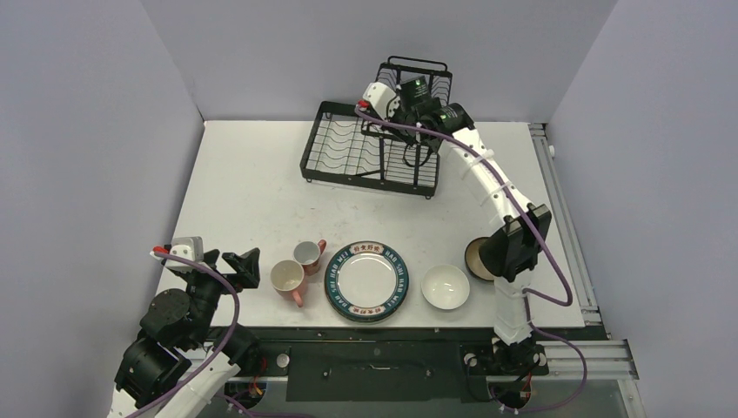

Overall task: Load the mixed dishes into the dish rack
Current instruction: Move the dish rack to the center of the board.

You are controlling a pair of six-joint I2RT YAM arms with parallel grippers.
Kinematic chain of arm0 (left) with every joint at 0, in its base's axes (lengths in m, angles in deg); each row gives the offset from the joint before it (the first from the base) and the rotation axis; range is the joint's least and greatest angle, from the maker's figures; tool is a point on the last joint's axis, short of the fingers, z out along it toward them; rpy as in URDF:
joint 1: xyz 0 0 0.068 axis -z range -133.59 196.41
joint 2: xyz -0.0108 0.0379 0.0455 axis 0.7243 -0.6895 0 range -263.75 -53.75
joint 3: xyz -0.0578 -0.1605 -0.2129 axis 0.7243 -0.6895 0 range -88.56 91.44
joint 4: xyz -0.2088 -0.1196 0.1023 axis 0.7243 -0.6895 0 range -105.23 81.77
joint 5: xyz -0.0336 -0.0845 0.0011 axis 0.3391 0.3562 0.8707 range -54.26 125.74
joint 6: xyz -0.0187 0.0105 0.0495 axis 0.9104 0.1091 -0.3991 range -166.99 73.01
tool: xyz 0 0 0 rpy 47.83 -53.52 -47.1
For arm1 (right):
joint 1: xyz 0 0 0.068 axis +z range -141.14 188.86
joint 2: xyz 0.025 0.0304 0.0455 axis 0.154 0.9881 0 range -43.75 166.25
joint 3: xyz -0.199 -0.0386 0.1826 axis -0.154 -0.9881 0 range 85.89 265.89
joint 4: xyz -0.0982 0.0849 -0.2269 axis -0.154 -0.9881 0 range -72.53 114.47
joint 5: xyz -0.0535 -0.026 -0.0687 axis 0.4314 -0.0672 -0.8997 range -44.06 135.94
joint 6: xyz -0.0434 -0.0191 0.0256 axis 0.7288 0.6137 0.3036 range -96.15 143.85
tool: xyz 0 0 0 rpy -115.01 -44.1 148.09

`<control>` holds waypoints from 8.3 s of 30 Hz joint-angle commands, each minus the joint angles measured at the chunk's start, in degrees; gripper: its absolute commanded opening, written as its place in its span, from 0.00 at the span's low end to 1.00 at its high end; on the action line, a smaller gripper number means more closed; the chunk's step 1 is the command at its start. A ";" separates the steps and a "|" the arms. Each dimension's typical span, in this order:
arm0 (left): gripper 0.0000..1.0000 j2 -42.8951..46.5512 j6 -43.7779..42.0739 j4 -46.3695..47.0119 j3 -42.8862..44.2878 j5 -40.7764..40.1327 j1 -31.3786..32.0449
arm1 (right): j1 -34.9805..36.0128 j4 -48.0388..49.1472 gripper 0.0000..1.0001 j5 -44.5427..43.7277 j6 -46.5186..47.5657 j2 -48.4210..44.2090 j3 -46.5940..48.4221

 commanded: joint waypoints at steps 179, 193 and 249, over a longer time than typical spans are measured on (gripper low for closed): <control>0.96 -2.18 -0.94 3.21 -0.02 1.26 -3.23 | -13.97 19.50 0.00 0.38 -47.04 -21.41 -29.52; 0.96 -2.35 -1.07 3.33 -0.05 1.92 -3.63 | -10.40 25.77 0.00 -5.21 -58.57 -27.49 -40.64; 0.96 -29.32 13.27 -12.34 24.07 35.57 -3.54 | -3.69 6.38 0.58 6.83 -52.99 -58.80 -55.50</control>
